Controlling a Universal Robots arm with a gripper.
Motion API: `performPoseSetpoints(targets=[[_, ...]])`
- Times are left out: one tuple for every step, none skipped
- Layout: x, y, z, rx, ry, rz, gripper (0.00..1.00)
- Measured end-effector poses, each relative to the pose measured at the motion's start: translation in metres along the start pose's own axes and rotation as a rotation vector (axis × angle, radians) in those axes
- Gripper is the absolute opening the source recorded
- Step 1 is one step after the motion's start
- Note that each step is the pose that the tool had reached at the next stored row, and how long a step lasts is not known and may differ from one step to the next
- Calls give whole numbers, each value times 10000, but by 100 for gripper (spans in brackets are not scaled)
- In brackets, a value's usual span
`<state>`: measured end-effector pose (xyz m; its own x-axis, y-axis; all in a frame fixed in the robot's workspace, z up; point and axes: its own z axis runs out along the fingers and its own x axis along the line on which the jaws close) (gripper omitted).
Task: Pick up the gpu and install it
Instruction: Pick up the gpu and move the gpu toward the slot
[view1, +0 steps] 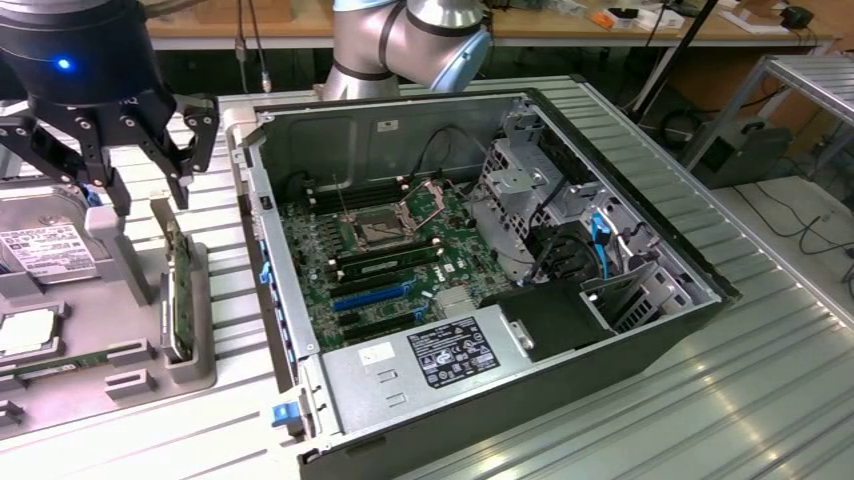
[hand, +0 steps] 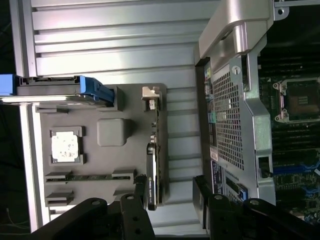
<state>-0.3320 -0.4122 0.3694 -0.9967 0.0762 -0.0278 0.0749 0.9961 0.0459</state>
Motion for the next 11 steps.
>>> performPoseSetpoints(targets=[[1, -1, 17, -1, -1, 0, 50], [1, -1, 27, 0, 0, 0, 50], [1, -1, 34, 0, 0, 0, 50], [1, -2, 42, -1, -1, 0, 50], [1, -2, 51, -1, -1, 0, 50], [2, -3, 59, 0, 0, 0, 50], [2, -3, 71, 0, 0, 0, 50], [2, -4, 80, -1, -1, 0, 50], [3, -4, 89, -1, -1, 0, 50], [3, -5, 100, -1, -1, 0, 50], [3, -5, 114, -1, -1, 0, 50]])
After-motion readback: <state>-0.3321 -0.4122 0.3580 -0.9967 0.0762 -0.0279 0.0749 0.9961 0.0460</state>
